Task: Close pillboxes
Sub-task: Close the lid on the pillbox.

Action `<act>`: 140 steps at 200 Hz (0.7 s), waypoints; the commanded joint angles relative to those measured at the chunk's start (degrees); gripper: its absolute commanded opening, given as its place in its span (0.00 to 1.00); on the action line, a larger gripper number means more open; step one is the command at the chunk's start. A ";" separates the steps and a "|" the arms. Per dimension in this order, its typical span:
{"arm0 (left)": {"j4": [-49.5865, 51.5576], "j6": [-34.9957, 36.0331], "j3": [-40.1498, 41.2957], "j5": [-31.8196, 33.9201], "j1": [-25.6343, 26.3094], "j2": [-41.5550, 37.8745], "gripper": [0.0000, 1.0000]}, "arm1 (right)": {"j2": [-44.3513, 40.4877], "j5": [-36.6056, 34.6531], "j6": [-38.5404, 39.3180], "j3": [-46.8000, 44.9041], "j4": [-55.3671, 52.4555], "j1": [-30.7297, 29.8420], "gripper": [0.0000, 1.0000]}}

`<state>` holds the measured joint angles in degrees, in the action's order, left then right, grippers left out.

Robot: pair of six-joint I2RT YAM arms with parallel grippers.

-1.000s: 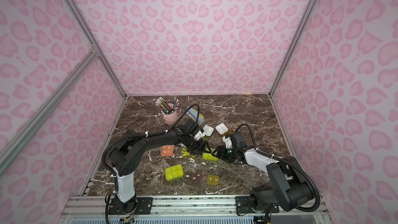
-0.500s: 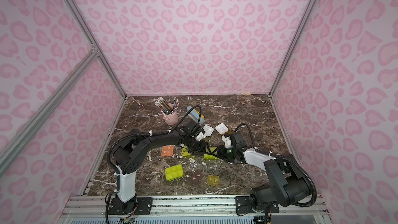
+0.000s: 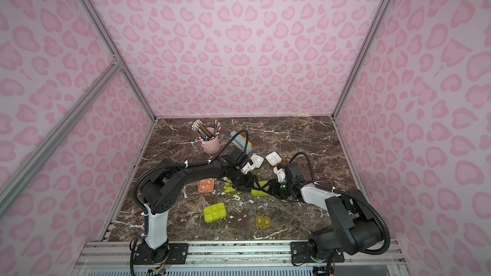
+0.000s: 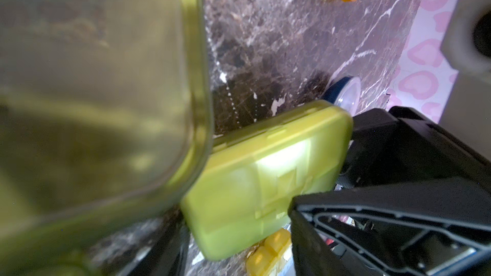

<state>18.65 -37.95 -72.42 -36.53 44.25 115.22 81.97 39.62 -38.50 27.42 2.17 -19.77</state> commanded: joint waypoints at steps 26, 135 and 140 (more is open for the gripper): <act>-0.47 0.80 -0.21 -1.02 0.14 -0.92 0.62 | -0.43 -2.52 0.51 -0.79 -4.10 -0.30 0.50; 2.58 2.04 1.67 1.25 -0.03 -7.55 0.71 | -7.29 -5.71 0.44 -1.21 -9.45 -0.17 0.61; 2.91 2.25 1.78 1.29 -0.14 -8.07 0.71 | -7.78 -6.07 0.64 -1.08 -10.12 -0.28 0.62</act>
<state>19.79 -37.30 -71.00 -35.99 44.36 109.14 75.88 35.90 -38.44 26.35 -3.92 -19.99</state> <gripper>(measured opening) 0.709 0.610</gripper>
